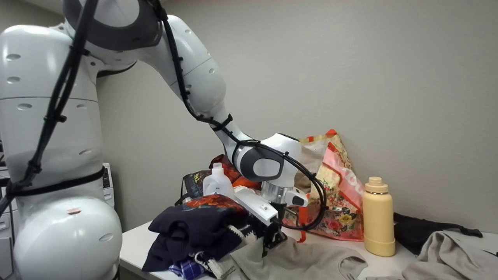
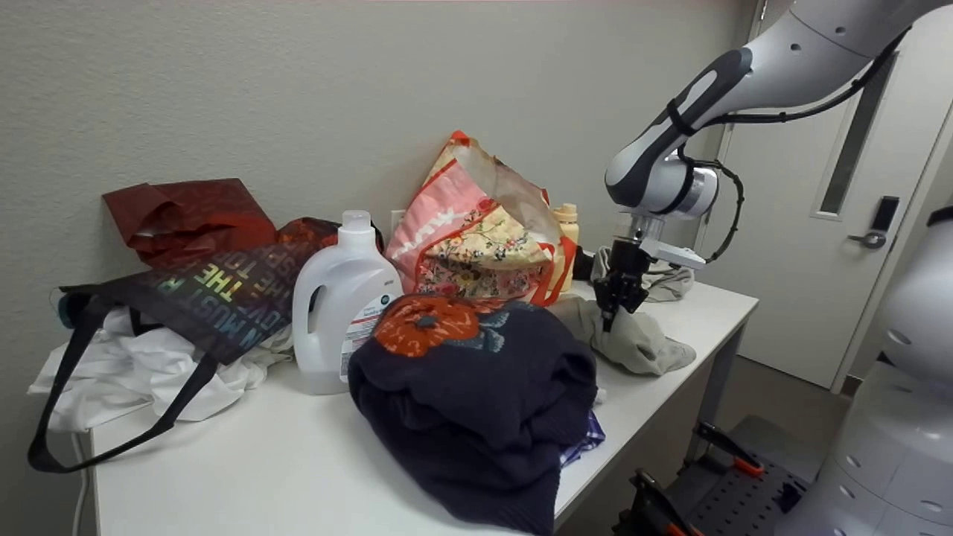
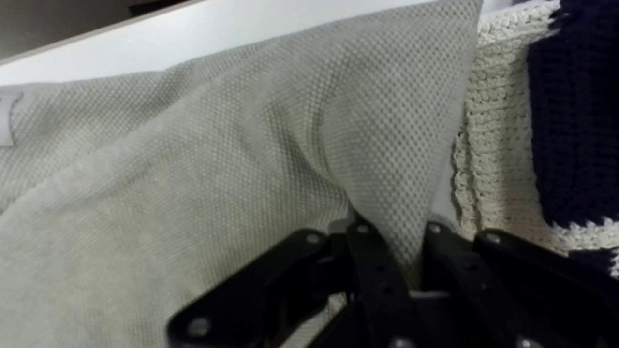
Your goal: Fold the beige shirt
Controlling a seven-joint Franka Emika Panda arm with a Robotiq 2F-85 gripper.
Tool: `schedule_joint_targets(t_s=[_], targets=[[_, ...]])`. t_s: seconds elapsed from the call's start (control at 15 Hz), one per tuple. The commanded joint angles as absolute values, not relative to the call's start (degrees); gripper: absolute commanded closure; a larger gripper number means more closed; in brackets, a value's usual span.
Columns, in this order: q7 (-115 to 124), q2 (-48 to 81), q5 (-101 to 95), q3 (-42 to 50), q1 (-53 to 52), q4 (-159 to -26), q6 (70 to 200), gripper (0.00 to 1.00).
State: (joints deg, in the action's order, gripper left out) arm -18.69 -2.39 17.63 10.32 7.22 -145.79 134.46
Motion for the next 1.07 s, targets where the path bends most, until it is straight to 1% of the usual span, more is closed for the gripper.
schedule_joint_targets(t_s=[0.0, 0.4, 1.0], targets=[[-22.02, -4.40, 21.74, 11.90, 9.26, -146.98, 135.42, 0.94], [-22.36, -5.70, 21.81, 14.63, 11.93, -146.72, 136.97, 0.94], [-36.66, -4.87, 48.71, 21.62, 15.99, -146.35, 126.55, 0.94]])
